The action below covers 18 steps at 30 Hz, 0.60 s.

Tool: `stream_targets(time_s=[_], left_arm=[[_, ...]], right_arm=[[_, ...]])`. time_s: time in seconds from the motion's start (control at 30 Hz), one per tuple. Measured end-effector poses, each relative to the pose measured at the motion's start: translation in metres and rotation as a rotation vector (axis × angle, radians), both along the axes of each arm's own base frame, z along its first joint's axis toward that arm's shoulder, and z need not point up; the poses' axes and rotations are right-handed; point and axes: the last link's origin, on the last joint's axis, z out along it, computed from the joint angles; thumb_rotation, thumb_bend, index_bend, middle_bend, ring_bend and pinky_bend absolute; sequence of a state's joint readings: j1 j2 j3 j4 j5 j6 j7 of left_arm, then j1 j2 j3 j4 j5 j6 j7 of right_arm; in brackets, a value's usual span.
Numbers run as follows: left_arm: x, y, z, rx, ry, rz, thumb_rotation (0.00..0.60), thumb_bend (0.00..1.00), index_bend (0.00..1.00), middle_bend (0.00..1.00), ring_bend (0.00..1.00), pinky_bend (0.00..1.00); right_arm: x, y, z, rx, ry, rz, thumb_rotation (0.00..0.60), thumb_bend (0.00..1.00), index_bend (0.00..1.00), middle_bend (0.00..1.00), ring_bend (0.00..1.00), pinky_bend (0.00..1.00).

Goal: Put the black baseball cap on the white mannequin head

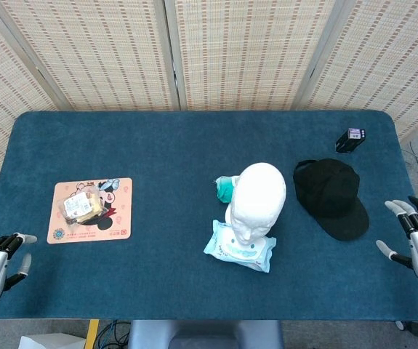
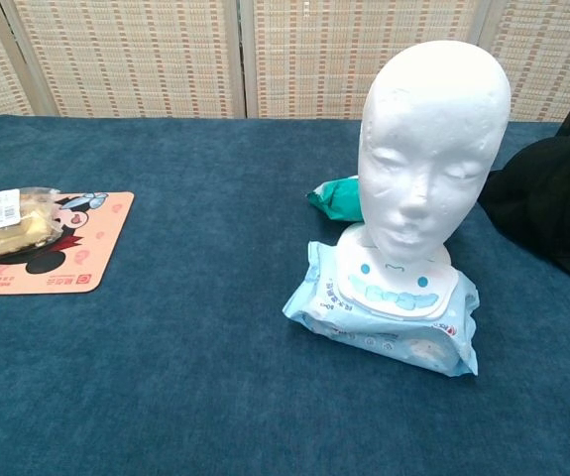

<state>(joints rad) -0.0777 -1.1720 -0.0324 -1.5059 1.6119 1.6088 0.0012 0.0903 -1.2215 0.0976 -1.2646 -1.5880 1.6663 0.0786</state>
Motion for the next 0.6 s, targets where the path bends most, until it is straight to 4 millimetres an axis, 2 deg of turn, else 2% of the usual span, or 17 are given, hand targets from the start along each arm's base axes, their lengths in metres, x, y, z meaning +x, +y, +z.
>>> stream_targets(time_s=[0.33,0.6], left_arm=[[-0.001,0.0,-0.003,-0.007,0.011,0.006,0.6,0.43,0.38,0.42,0.4,0.65],[-0.002,0.0,-0.003,-0.005,0.01,0.013,0.6,0.43,0.38,0.42,0.4,0.65]], right_arm=[[-0.026,-0.014,0.007,0.014,0.161,0.021,0.6,0.0,0.27,0.41,0.25,0.39],[-0.048,-0.026,-0.003,0.077,0.219,0.032,0.6,0.0,0.3,0.45,0.28,0.4]])
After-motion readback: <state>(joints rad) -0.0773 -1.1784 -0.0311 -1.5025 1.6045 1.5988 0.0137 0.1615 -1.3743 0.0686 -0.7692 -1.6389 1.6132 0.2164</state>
